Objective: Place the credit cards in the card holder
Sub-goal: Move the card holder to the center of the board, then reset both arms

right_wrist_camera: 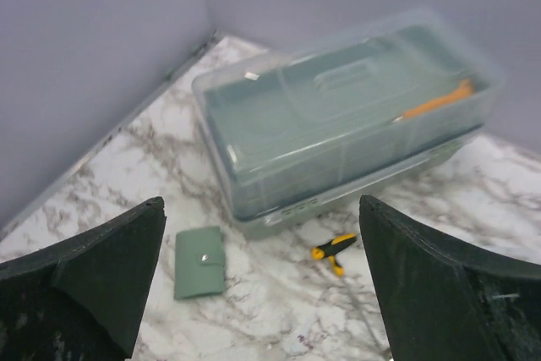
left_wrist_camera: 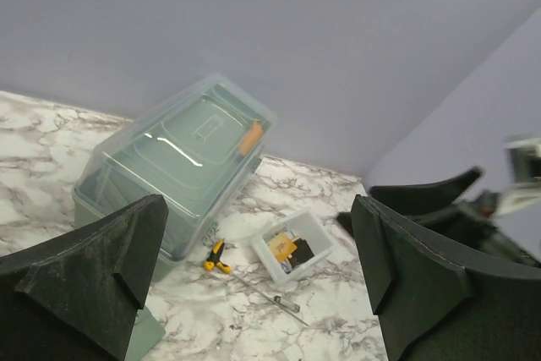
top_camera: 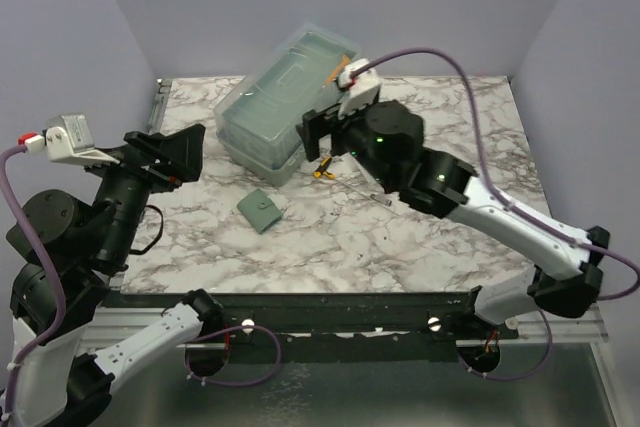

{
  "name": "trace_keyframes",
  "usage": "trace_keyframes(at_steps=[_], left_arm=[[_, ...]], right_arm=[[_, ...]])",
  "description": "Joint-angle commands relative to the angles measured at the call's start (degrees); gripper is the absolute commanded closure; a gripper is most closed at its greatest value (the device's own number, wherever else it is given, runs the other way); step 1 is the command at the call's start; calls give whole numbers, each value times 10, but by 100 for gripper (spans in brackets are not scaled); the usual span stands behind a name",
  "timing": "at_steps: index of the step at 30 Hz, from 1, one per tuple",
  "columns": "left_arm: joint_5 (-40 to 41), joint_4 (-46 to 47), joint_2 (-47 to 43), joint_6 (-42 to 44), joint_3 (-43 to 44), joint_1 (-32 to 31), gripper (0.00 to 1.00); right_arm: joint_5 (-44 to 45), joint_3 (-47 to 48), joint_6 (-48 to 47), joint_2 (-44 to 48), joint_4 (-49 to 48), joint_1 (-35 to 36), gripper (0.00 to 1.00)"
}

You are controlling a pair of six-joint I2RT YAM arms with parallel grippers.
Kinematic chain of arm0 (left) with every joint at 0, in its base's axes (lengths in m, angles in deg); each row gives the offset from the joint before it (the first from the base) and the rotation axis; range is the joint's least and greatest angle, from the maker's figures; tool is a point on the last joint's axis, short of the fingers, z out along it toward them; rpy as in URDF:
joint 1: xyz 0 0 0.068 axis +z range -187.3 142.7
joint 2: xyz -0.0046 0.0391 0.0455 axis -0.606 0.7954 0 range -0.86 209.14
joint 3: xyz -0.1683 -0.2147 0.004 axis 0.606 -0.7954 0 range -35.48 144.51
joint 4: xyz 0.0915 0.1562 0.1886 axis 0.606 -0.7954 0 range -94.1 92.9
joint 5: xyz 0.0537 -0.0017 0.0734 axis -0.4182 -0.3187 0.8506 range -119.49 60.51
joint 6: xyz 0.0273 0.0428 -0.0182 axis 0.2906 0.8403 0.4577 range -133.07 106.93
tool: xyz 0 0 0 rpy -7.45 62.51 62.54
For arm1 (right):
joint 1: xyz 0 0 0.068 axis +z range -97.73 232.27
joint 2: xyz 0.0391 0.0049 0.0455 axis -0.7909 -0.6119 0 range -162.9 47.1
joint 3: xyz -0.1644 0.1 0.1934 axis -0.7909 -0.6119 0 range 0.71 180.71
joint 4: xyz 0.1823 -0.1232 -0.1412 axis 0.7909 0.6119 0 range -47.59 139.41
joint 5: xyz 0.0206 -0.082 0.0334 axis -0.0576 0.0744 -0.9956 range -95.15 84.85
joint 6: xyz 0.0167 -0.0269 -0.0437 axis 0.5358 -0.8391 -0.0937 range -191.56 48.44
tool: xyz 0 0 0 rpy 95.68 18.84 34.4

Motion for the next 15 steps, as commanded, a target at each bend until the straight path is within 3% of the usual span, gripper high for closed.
trace_keyframes(at_steps=[1, 11, 15], left_arm=[[6, 41, 28, 45, 23, 1, 1], [-3, 59, 62, 47, 43, 1, 1], [-2, 59, 70, 45, 45, 1, 1]], right_arm=[[107, 7, -116, 71, 10, 1, 0], [168, -15, -225, 228, -105, 1, 0], [158, -25, -223, 259, -95, 1, 0]])
